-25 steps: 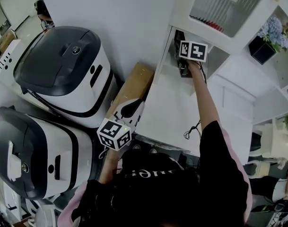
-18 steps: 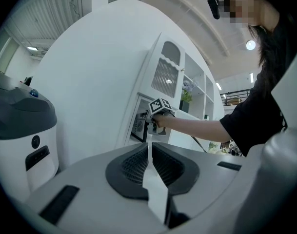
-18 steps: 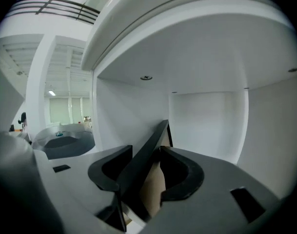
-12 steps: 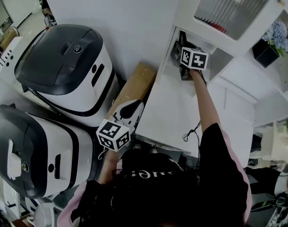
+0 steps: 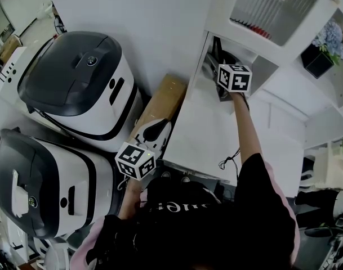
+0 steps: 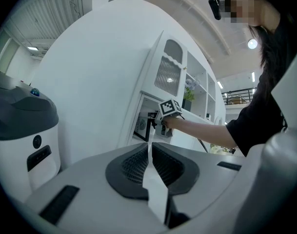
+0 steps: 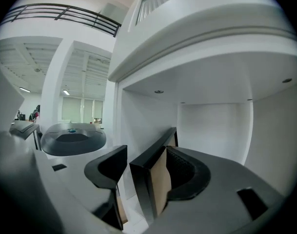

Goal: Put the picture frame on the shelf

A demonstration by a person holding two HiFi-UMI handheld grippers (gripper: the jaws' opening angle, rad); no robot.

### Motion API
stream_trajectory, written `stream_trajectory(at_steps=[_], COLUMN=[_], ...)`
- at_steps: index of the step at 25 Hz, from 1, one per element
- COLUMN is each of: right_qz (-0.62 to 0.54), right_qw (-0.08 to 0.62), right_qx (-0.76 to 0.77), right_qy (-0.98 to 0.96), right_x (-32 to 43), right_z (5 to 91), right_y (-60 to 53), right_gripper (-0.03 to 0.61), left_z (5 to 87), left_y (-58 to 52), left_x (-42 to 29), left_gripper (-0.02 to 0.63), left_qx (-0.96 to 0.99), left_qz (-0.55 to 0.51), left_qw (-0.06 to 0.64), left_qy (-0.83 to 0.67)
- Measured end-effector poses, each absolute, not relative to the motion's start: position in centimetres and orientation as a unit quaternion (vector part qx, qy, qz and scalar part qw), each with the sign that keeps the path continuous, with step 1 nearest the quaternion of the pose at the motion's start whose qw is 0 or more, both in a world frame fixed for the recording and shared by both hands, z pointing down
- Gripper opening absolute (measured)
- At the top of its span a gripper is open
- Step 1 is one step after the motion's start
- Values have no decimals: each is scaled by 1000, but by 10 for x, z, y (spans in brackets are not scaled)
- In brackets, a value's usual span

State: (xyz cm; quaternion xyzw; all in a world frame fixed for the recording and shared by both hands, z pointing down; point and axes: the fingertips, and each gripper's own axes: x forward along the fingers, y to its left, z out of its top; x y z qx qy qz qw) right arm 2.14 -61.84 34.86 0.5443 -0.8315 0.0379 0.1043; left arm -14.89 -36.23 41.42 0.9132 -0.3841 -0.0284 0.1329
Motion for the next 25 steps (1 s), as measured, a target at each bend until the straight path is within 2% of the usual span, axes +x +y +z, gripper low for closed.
stream_trajectory(at_steps=[15,25], right_qz=[58,121], right_qw=[18,-2], right_qx=[541,547], right_qy=[-839,-828], right_x=[25,19], right_z=[323,369], right_y=[-540,-469], right_gripper=[242,242], left_z=[419,429], left_y=[-364,-362], left_x=[-151,-133], left_gripper=[20,20], left_qx=[922,940], left_qz=[-23,-10], left_qw=[138,146], left_qy=[-362,-308])
